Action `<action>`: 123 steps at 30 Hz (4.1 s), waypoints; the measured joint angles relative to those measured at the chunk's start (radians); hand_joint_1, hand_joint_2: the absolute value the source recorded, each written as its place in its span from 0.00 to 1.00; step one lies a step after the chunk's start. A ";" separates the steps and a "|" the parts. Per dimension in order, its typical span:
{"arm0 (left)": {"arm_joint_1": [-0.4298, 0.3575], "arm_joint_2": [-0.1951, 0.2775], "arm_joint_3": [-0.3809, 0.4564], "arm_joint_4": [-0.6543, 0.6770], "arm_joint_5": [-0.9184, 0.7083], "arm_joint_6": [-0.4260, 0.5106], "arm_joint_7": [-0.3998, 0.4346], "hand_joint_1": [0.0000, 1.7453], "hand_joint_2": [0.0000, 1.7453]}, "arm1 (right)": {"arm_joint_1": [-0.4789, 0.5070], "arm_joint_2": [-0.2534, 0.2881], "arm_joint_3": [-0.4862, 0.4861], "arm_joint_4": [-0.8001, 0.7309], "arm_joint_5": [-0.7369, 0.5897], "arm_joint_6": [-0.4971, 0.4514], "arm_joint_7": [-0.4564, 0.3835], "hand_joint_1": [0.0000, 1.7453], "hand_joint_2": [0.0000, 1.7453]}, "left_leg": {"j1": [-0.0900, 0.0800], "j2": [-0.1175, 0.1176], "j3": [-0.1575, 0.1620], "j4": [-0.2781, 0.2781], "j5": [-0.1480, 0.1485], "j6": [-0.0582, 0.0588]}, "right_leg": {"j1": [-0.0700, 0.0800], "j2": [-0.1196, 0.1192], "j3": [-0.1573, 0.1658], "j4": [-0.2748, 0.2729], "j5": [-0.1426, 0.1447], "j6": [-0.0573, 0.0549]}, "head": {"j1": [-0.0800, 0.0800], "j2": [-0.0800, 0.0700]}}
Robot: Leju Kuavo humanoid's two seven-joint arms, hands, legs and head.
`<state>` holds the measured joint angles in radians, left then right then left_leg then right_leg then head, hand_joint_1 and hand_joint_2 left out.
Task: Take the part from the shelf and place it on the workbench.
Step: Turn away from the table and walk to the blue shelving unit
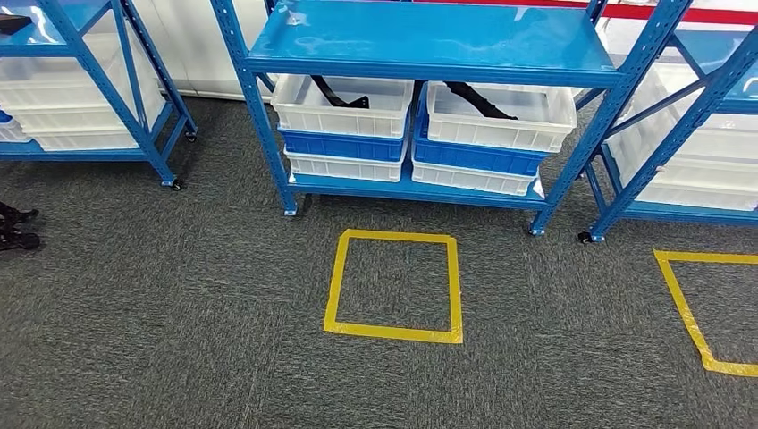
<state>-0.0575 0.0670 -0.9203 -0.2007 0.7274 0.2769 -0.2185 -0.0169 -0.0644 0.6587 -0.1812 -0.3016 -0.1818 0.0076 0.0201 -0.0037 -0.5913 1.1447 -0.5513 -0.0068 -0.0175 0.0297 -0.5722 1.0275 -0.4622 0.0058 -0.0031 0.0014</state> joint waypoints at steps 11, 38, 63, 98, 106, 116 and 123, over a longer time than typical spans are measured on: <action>0.002 0.000 0.007 0.000 0.020 0.016 -0.019 0.00 0.00 | -0.004 -0.001 0.006 0.000 0.010 -0.006 0.000 0.00 0.00 | -0.018 -0.005 0.045 -0.113 0.040 0.024 | 0.011 0.007 0.001 -0.006 -0.002 0.022 | 0.004 0.000; 0.004 -0.003 0.019 0.001 0.028 0.042 -0.034 0.00 0.00 | -0.006 -0.003 0.014 0.000 0.013 -0.008 -0.002 0.00 0.00 | 0.017 0.014 0.017 -0.019 -0.029 -0.012 | -0.015 -0.022 0.010 0.000 -0.015 0.014 | 0.008 0.000; -0.003 -0.006 0.020 0.000 0.037 0.048 -0.032 0.00 0.00 | -0.012 -0.008 0.018 0.000 0.016 -0.010 -0.002 0.00 0.00 | -0.015 0.017 0.052 -0.132 0.054 0.020 | -0.004 -0.031 0.012 -0.006 -0.019 0.046 | 0.013 0.000; -0.013 -0.010 0.023 -0.001 0.043 0.062 -0.032 0.00 0.00 | 0.002 -0.008 0.029 0.000 -0.004 -0.025 -0.008 0.00 0.00 | -0.012 0.005 0.124 -0.044 -0.033 0.012 | 0.003 -0.033 0.002 0.002 -0.014 -0.009 | 0.004 0.000; -0.009 -0.008 0.023 0.000 0.043 0.062 -0.031 0.00 0.00 | 0.005 -0.006 0.029 0.000 -0.004 -0.025 -0.010 0.00 0.00 | -0.014 0.004 -0.084 0.015 0.003 0.015 | 0.005 -0.018 0.096 -0.005 -0.094 -0.016 | 0.000 0.000; -0.011 -0.003 0.023 0.000 0.039 0.063 -0.030 0.00 0.00 | -0.006 -0.002 0.029 0.000 -0.005 -0.024 -0.012 0.00 0.00 | -0.017 -0.006 0.020 -0.119 0.075 0.063 | 0.012 -0.018 -0.006 0.225 -0.162 0.023 | 0.007 0.000; -0.009 -0.008 0.022 0.001 0.027 0.087 -0.031 0.00 0.00 | 0.004 -0.004 0.029 0.000 -0.005 -0.022 -0.005 0.00 0.00 | -0.016 -0.016 0.096 -0.119 0.003 0.039 | 0.003 -0.033 -0.060 0.036 -0.028 0.064 | 0.007 0.000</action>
<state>-0.0665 0.0591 -0.8981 -0.1992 0.7546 0.3642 -0.2493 -0.0126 -0.0680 0.6874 -0.1811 -0.3063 -0.2038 0.0023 0.0038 -0.0199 -0.4953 1.0257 -0.5479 0.0322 -0.0142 -0.0031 -0.6322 1.0631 -0.4898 0.0698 0.0037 0.0011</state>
